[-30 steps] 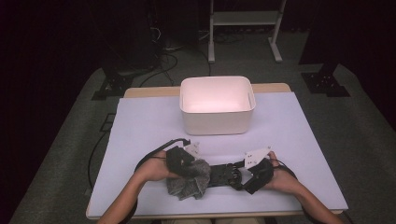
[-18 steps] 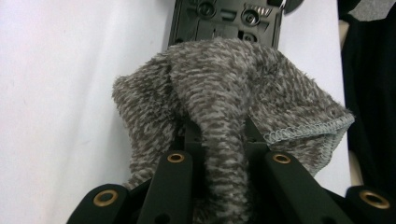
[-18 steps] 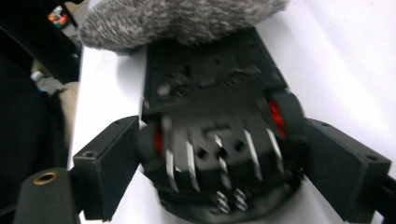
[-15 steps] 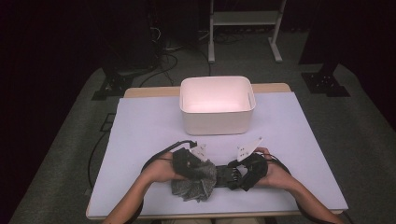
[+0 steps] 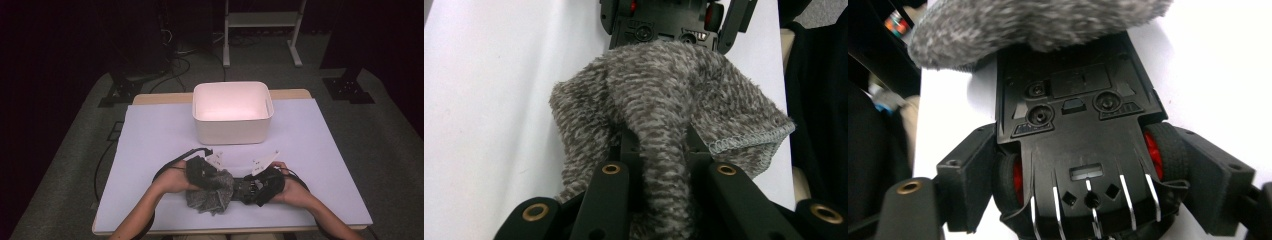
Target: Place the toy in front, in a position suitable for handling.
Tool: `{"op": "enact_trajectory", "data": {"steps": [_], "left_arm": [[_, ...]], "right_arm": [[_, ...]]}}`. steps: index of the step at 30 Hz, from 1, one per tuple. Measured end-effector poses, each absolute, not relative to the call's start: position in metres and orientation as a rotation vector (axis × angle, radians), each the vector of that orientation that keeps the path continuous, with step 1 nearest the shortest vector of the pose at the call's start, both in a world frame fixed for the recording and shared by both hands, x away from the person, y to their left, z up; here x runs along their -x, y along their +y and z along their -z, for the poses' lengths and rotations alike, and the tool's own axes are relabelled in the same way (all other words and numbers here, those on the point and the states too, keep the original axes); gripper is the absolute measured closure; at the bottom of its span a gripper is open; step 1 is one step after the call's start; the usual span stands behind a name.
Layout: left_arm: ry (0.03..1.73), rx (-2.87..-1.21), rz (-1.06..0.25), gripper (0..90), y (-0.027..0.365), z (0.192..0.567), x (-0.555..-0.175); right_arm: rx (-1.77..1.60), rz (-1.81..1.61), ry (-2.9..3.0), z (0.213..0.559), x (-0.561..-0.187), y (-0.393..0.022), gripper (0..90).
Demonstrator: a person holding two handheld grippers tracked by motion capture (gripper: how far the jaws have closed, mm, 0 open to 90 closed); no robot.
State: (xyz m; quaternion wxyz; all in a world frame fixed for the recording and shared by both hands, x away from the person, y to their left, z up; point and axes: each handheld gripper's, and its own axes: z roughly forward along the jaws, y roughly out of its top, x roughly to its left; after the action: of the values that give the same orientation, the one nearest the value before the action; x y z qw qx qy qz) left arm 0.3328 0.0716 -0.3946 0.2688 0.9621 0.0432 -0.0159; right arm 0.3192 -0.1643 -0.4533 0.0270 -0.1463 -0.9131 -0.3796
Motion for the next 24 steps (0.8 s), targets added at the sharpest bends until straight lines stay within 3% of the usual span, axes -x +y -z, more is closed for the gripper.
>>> {"op": "enact_trajectory", "data": {"steps": [6, 11, 24], "left_arm": [[0.111, -2.587, 0.025, 77.9, 0.068, 0.390, -0.337], [0.138, -2.559, 0.015, 77.9, 0.060, 0.383, -0.352], [0.125, -2.610, 0.058, 77.9, 0.050, 0.400, -0.351]], "right_arm": [[0.332, 1.226, -2.959, 0.448, -0.314, -0.167, 22.0], [0.287, 1.240, -3.041, 0.443, -0.339, -0.185, 22.1], [0.546, 1.184, -2.791, 0.444, -0.352, -0.195, 16.4]]}}
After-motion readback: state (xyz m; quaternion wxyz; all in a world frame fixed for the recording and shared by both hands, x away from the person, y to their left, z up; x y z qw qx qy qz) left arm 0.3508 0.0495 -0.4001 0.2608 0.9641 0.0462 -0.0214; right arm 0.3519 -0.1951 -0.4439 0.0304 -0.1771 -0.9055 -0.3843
